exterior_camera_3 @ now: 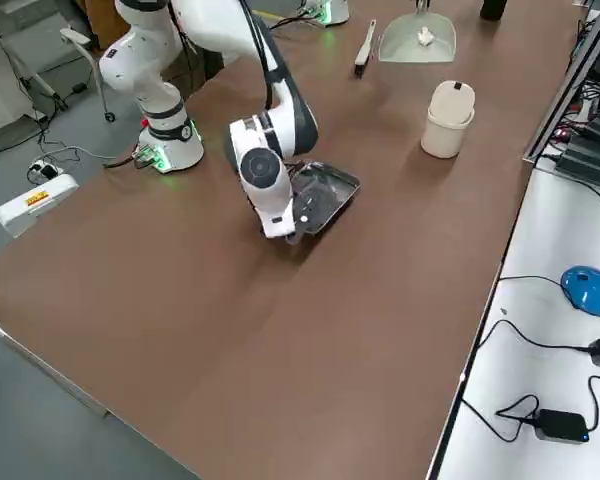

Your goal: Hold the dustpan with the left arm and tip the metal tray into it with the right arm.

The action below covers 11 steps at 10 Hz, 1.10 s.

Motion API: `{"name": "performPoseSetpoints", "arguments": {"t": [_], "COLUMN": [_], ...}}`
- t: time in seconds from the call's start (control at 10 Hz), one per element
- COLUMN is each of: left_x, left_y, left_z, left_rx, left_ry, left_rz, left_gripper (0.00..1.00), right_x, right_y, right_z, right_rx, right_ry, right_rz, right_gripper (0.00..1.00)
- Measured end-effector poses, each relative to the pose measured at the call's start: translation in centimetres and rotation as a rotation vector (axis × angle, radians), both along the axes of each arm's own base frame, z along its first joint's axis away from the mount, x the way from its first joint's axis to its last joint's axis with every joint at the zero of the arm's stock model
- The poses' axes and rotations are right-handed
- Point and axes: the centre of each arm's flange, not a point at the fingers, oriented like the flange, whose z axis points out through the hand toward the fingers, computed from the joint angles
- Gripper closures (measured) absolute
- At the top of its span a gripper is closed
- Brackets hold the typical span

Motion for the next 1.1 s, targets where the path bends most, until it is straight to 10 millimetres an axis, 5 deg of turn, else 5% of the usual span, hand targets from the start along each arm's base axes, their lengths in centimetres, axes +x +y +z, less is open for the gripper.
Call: {"name": "performPoseSetpoints", "arguments": {"t": [0.4,0.9,1.0,1.1], "left_x": [3.7,6.6,7.5,8.1], "left_y": [6.3,5.8,5.6,5.6], "left_z": [2.5,5.1,5.5,6.1], "left_rx": [0.002,-0.06,-0.074,-0.084], "left_ry": [-0.035,-0.052,-0.049,-0.047], "left_rz": [0.117,0.157,0.176,0.188], "left_gripper": [0.68,0.68,0.68,0.68], "right_x": [-0.3,-0.3,-0.2,-0.1], "right_y": [-0.5,-0.4,-0.4,-0.3], "right_z": [-1.9,-3.2,-3.1,-3.0], "right_rx": [0.012,0.028,0.031,0.035], "right_ry": [-0.019,-0.013,-0.015,-0.017], "right_rz": [0.053,0.041,0.04,0.04], "right_gripper": [0.95,0.92,0.87,0.71]}}
